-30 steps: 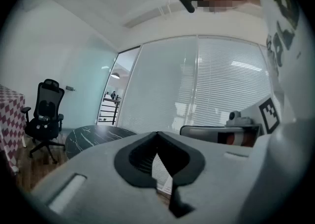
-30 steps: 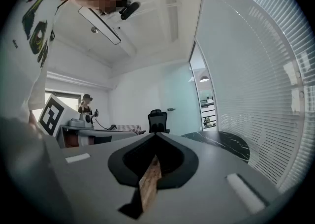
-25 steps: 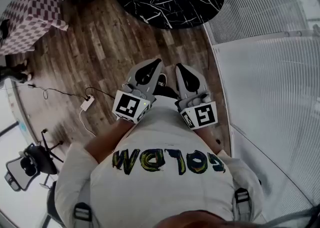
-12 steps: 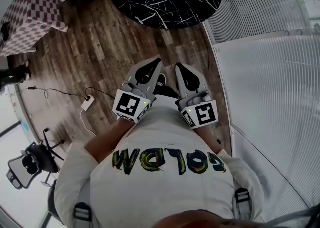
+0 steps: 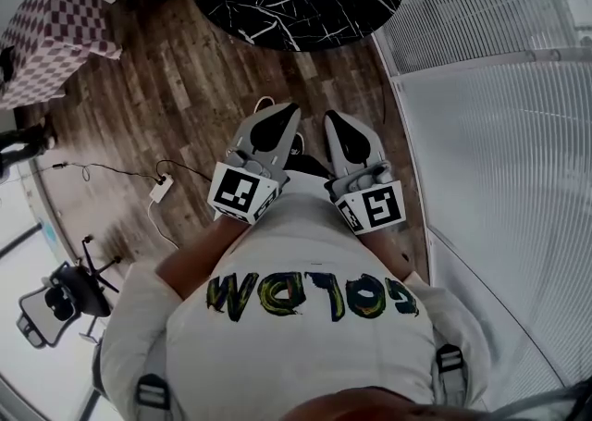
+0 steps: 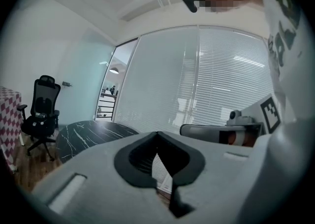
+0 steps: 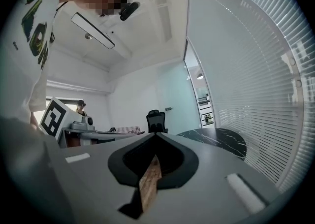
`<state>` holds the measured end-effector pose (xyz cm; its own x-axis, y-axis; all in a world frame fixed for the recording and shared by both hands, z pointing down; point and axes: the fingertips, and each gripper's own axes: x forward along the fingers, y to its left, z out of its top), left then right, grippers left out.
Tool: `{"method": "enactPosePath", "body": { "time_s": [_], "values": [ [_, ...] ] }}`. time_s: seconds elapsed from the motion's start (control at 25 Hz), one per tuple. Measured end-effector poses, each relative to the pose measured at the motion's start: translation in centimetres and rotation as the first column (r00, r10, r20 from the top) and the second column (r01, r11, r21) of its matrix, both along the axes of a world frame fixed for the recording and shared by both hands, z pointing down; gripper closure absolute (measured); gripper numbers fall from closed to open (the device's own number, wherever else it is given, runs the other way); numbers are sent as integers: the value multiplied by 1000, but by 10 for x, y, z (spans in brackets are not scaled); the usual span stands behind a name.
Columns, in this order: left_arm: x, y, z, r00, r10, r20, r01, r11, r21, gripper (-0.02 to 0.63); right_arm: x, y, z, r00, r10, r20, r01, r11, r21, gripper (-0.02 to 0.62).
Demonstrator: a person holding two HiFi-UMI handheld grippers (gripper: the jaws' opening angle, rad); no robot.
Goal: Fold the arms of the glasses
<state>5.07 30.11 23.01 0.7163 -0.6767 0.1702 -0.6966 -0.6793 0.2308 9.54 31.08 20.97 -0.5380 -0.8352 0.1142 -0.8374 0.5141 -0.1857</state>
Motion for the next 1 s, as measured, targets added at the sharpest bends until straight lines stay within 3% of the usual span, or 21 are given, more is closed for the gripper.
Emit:
{"method": "enactPosePath", "body": {
  "time_s": [0.48, 1.0],
  "values": [
    [-5, -76, 7, 1000, -16, -22, 16, 1000, -9, 606, -5, -76, 7, 1000, -16, -24, 16, 1000, -20, 592],
    [-74, -213, 0, 998, -42, -52, 41, 999, -12, 606, -72, -208, -4, 998, -30, -56, 29, 999, -17, 592]
  ]
}}
